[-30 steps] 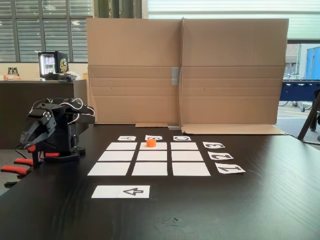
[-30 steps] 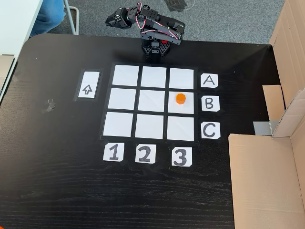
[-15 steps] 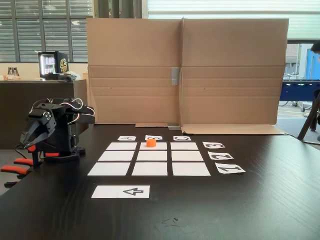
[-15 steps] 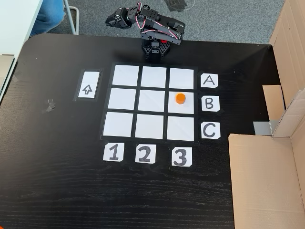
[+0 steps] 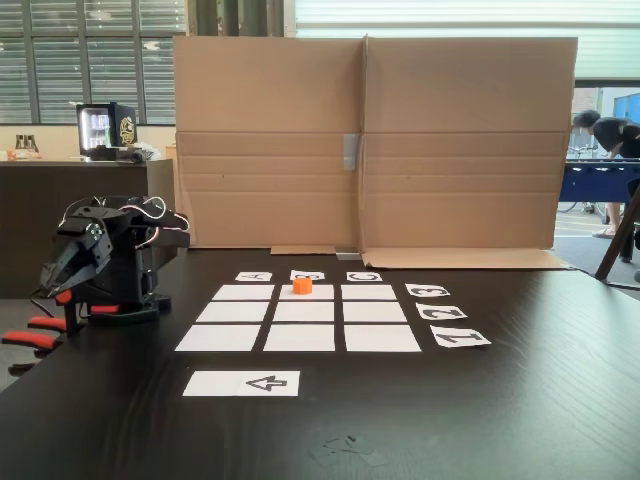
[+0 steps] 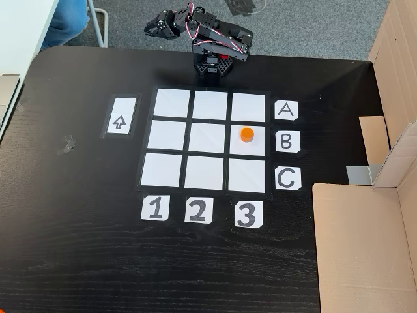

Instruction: Pick up the round, orange token and place it in the grid on square B3.

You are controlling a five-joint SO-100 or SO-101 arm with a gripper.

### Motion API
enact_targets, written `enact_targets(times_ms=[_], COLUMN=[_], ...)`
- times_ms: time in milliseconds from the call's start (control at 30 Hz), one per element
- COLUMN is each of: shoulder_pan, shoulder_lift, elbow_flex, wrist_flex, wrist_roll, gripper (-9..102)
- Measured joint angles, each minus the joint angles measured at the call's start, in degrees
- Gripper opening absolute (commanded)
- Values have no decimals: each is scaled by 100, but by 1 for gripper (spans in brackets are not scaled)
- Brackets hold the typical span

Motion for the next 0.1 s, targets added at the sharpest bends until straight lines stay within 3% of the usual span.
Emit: enact_targets(times_ms=[100], shoulder_pan=[0], shoulder_lift=[0], elbow_flex=[0], wrist_flex=[0], wrist_roll=[0], gripper=[-1])
